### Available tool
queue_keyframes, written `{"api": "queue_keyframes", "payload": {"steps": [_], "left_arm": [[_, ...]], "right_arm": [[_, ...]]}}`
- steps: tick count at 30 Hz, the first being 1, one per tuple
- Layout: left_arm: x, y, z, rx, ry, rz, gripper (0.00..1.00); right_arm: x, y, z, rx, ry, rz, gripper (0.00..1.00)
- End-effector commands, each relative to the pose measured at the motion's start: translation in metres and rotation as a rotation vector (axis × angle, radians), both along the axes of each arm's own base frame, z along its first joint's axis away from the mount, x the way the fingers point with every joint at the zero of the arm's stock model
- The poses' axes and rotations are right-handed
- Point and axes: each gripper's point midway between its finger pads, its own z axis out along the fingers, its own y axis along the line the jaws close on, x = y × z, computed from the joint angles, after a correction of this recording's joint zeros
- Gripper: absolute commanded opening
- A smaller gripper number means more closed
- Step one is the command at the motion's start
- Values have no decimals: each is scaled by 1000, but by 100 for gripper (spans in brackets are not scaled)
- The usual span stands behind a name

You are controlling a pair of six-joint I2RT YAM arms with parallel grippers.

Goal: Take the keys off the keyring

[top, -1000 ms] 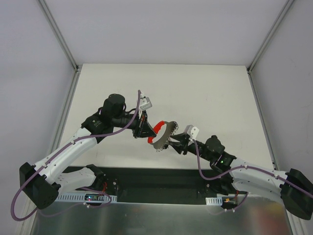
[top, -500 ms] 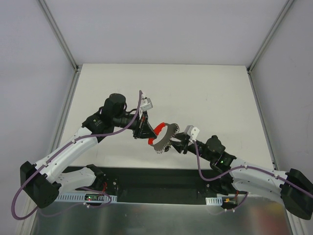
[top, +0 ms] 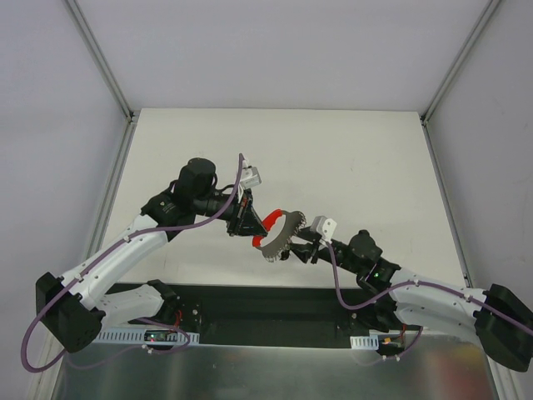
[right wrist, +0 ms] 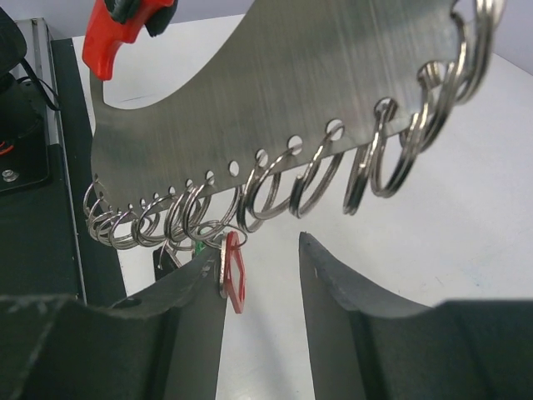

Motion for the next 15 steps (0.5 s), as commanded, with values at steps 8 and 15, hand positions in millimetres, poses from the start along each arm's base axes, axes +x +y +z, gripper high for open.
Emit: {"api": "queue_keyframes", "payload": {"steps": [8,15], "left_arm": [[0,-3,18,-48,-63,-37,0],[7,-2,15,-28,-68,8,0]], "right_arm": [[5,7,42,96,-85,-4,34],[10,3,40,96,-57,-42,4]]}}
